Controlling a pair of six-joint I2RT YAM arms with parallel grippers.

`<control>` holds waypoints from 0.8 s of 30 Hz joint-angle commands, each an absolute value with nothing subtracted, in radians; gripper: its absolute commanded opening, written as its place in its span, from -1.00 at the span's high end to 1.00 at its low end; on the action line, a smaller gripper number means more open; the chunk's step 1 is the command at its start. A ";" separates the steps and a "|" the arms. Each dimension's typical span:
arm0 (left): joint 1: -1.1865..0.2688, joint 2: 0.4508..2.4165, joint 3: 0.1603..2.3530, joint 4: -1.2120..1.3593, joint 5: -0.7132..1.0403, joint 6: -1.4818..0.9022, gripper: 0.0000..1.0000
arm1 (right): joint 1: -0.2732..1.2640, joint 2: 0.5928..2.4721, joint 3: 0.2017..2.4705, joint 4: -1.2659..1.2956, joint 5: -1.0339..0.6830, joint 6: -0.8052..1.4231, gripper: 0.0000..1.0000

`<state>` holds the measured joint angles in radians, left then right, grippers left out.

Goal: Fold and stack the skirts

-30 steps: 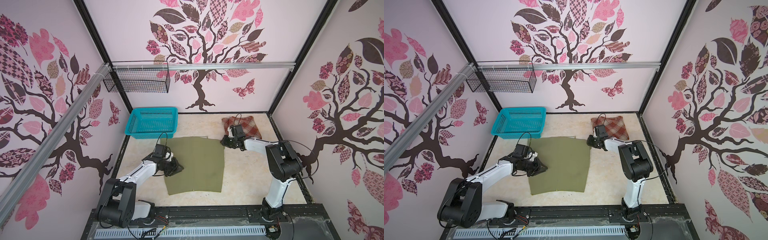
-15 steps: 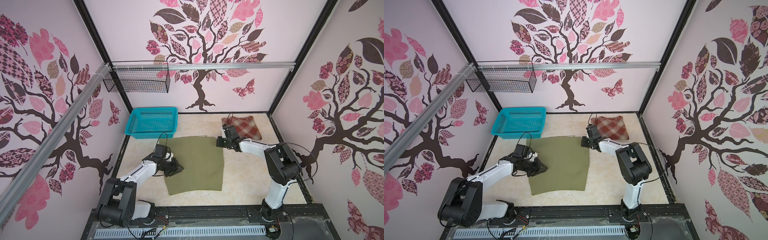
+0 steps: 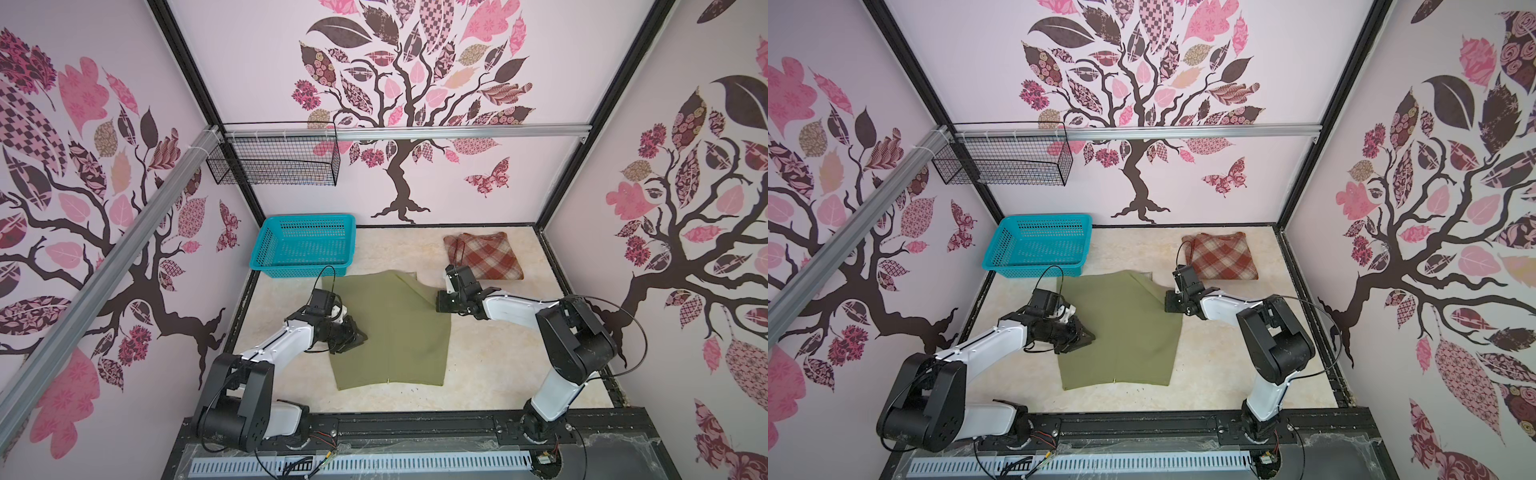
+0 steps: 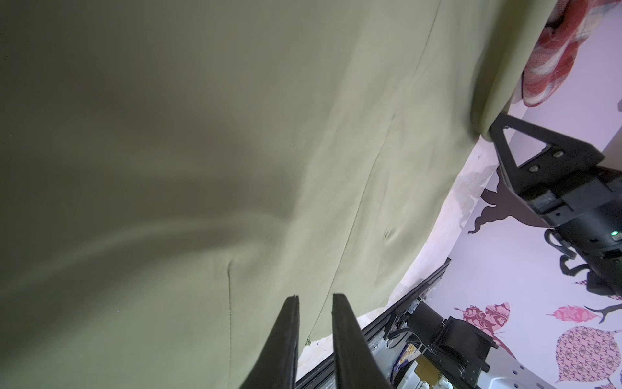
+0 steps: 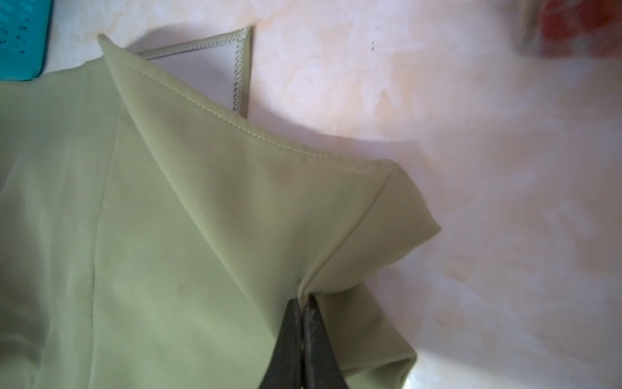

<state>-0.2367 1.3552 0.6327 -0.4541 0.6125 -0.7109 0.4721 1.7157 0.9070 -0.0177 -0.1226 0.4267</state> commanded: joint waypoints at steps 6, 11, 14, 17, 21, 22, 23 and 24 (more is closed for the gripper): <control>-0.241 1.382 0.624 -0.452 0.601 -0.694 0.57 | 0.440 1.605 0.883 -0.049 -0.214 0.491 0.07; -0.241 1.404 0.630 -0.471 0.602 -0.680 0.57 | 0.316 1.586 0.890 -0.027 -0.287 0.533 -0.10; -0.242 1.398 0.629 -0.473 0.599 -0.679 0.58 | 0.283 1.588 0.897 -0.025 -0.238 0.508 -0.12; -0.241 1.396 0.628 -0.474 0.597 -0.678 0.57 | 0.271 1.632 0.914 -0.026 -0.218 0.486 -0.09; -0.240 1.397 0.629 -0.475 0.597 -0.678 0.58 | 0.270 1.674 0.910 0.006 -0.192 0.486 -0.01; -0.241 1.397 0.628 -0.476 0.597 -0.677 0.58 | 0.270 1.684 0.911 0.012 -0.188 0.484 0.01; -0.242 1.396 0.628 -0.477 0.598 -0.677 0.58 | 0.270 1.692 0.910 0.014 -0.181 0.479 0.01; -0.241 1.396 0.628 -0.478 0.597 -0.677 0.58 | 0.270 1.701 0.912 0.019 -0.173 0.477 0.02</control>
<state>-0.2367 1.3998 0.6327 -0.4671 0.6064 -0.6952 0.2661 1.6615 0.8860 0.0063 -0.2066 0.4927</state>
